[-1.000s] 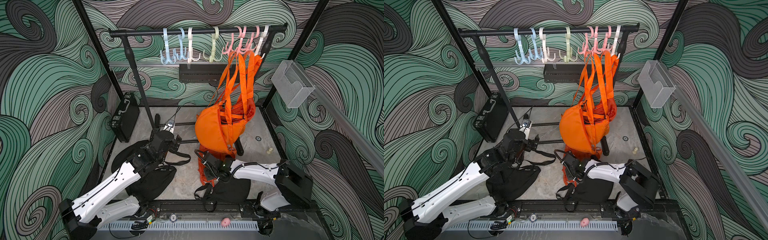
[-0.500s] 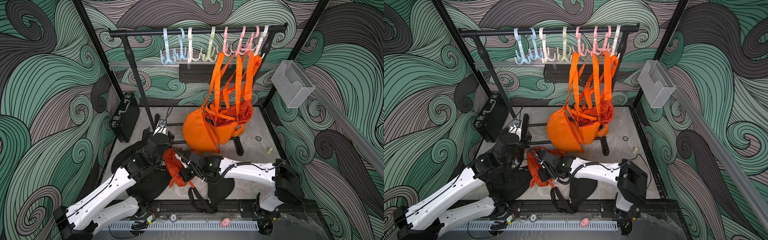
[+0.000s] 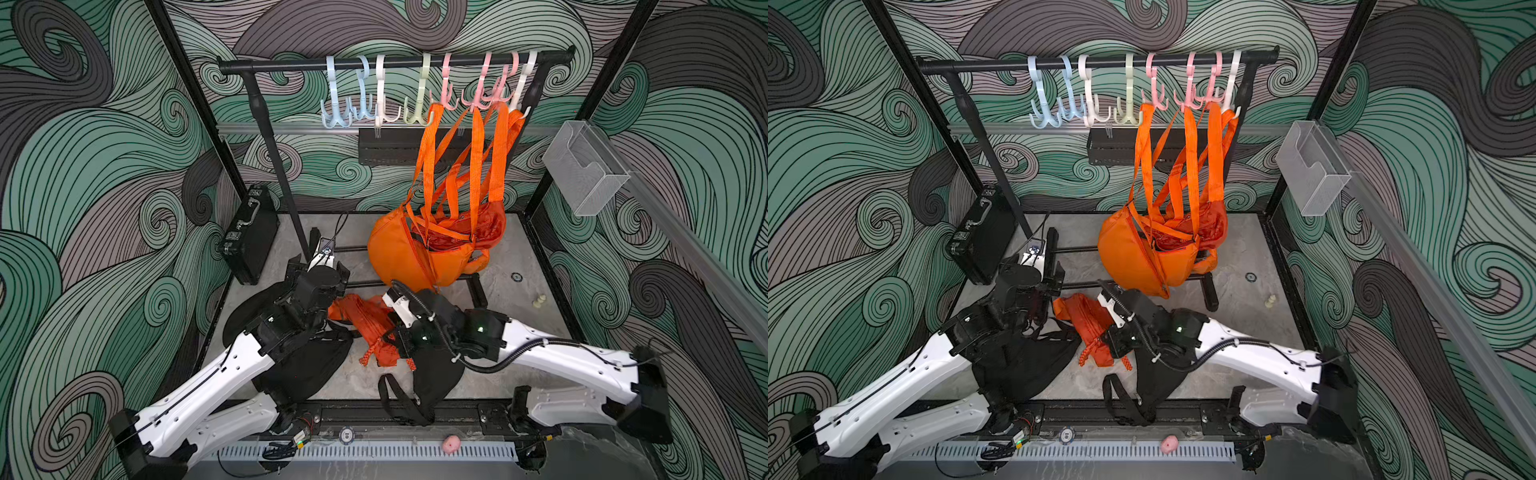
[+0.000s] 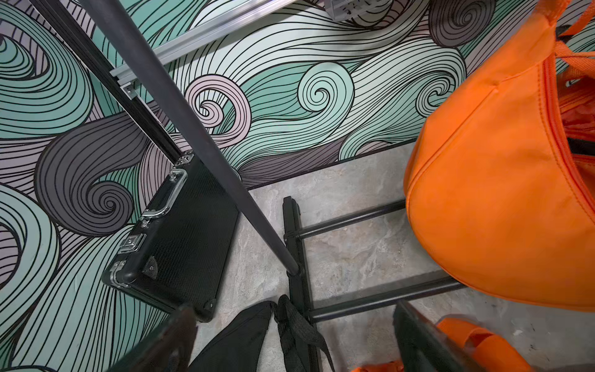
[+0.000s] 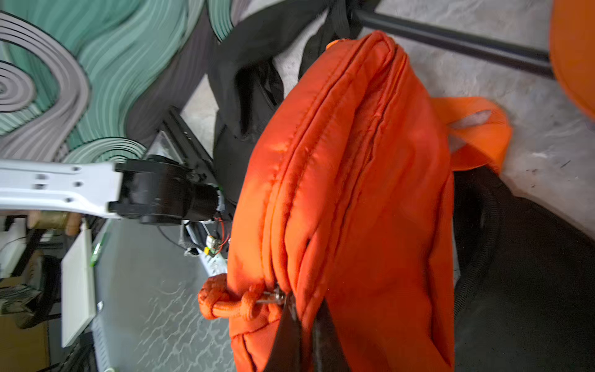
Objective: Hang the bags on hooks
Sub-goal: Pick up the bag from the bag.
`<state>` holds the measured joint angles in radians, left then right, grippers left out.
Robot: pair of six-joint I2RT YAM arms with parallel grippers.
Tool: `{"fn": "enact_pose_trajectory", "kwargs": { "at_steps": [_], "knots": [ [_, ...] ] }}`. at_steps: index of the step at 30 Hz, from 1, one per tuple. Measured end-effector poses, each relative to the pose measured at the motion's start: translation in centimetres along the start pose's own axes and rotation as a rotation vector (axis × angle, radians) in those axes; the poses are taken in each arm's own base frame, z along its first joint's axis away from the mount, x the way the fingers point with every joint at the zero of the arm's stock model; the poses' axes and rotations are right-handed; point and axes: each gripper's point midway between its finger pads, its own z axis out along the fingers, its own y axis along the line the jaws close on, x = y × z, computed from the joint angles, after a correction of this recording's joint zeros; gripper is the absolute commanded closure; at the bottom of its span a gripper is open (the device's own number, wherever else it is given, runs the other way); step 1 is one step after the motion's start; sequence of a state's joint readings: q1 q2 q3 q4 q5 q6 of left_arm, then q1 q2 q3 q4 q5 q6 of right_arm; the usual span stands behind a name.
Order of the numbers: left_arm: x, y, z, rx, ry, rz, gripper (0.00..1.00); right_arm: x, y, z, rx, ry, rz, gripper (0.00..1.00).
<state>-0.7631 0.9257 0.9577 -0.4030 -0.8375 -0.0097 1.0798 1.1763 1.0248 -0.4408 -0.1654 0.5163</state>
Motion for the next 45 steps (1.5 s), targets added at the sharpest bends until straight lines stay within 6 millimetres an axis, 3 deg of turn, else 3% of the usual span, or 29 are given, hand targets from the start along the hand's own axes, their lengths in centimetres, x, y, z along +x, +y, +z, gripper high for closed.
{"fn": "enact_pose_trajectory", "kwargs": {
  "at_steps": [3,6,11,14,16,20,24,27,30,34,39,42,45],
  "knots": [
    [0.0,0.0,0.0,0.000,0.000,0.000,0.04,-2.3,-0.6,-3.3,-0.064,-0.110,0.057,1.00],
    [0.0,0.0,0.0,0.000,0.002,0.002,0.04,-2.8,-2.8,-4.6,-0.083,-0.173,0.170,1.00],
    [0.1,-0.2,0.2,0.001,0.006,0.007,0.04,1.1,-8.8,-3.6,0.031,-0.107,0.389,0.99],
    [0.2,-0.3,0.2,0.005,0.007,0.008,0.04,5.0,-12.2,-3.4,0.159,-0.025,0.499,0.82],
    [0.2,-0.4,0.2,0.008,0.008,0.009,0.04,6.9,-13.6,-4.0,0.248,0.005,0.531,0.63],
    [0.4,-0.7,0.4,0.014,0.016,0.017,0.04,7.2,-14.7,-6.5,0.359,-0.044,0.504,0.58],
    [0.5,-0.7,0.5,0.012,0.021,0.020,0.04,3.9,-13.4,-8.0,0.404,-0.103,0.368,0.50],
    [0.5,-0.5,0.6,0.004,0.022,0.019,0.05,1.1,-9.8,-5.7,0.336,-0.091,0.212,0.44],
    [0.4,0.0,0.5,-0.019,0.019,0.015,0.05,-0.2,-7.4,-1.0,0.263,-0.030,0.139,0.42],
    [-0.2,2.0,-0.1,-0.085,-0.013,-0.027,0.05,1.1,-7.3,6.3,0.247,0.090,0.115,0.40],
    [-0.7,4.9,-1.6,-0.159,-0.076,-0.113,0.04,2.4,-6.7,13.5,0.253,0.181,0.055,0.36],
    [-0.8,6.1,-2.2,-0.194,-0.100,-0.149,0.05,2.1,-6.8,15.6,0.289,0.184,-0.021,0.35],
    [-0.9,6.7,-2.5,-0.214,-0.113,-0.171,0.05,1.4,-7.8,15.8,0.351,0.163,-0.106,0.34]
  ]
}}
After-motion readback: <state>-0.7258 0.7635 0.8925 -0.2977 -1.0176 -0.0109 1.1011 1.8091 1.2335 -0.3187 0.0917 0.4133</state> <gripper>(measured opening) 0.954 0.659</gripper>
